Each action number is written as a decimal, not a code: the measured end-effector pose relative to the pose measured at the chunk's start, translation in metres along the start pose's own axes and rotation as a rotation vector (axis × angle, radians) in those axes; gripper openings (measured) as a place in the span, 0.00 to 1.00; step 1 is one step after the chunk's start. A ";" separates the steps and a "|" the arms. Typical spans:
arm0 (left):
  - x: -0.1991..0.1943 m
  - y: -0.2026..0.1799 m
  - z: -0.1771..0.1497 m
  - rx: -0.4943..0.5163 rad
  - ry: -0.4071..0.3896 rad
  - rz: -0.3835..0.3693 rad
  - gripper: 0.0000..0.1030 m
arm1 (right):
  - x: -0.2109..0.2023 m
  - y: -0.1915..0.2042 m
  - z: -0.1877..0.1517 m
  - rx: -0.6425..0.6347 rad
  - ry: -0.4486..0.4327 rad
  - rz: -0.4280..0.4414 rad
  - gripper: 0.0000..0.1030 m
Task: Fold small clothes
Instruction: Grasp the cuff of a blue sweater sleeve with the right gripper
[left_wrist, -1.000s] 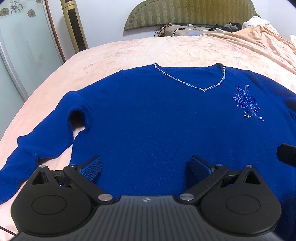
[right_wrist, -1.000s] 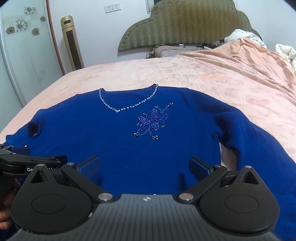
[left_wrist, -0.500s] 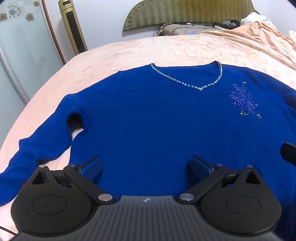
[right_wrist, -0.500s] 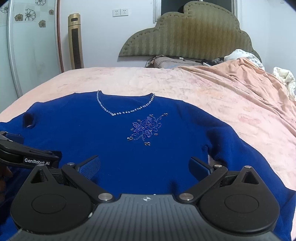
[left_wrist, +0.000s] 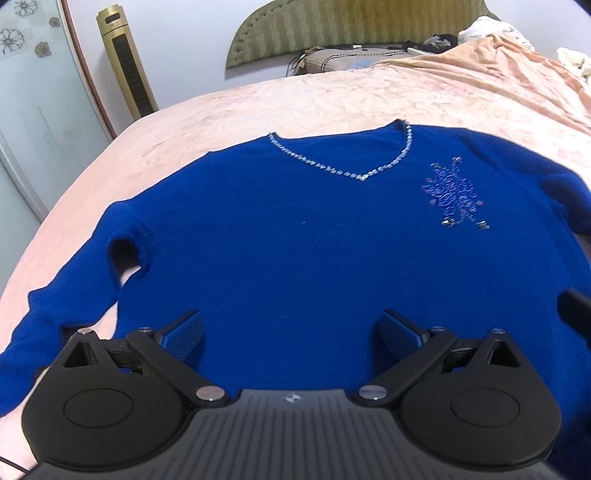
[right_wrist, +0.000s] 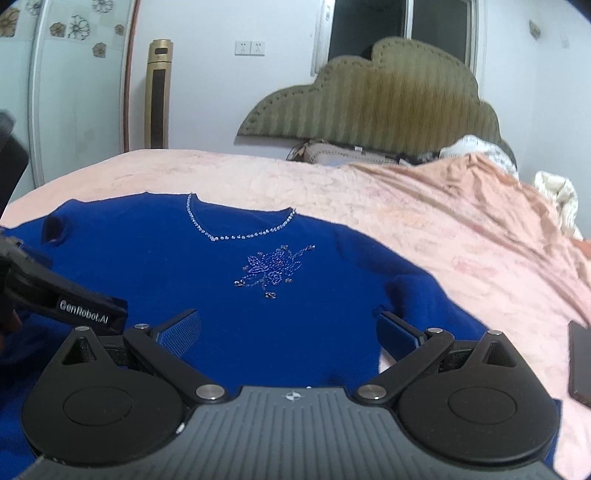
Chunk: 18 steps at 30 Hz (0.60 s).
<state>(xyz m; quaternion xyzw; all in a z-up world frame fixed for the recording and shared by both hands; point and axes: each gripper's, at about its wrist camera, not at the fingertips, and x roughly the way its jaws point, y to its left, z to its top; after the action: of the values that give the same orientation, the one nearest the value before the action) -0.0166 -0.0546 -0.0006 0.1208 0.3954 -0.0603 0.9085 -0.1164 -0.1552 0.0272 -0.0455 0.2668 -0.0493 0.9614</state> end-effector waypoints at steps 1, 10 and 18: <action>-0.002 0.000 0.001 -0.007 -0.003 -0.011 1.00 | -0.003 0.000 -0.002 -0.015 -0.009 -0.006 0.99; -0.009 -0.019 0.005 -0.015 -0.013 -0.141 1.00 | -0.029 -0.014 -0.031 -0.071 -0.005 -0.061 0.99; -0.010 -0.037 0.002 0.049 -0.012 -0.155 1.00 | -0.056 -0.041 -0.057 -0.149 0.034 -0.165 0.83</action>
<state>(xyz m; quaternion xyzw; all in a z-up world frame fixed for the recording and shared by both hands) -0.0298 -0.0908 0.0013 0.1117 0.3966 -0.1410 0.9002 -0.1964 -0.1929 0.0115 -0.1379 0.2813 -0.1092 0.9433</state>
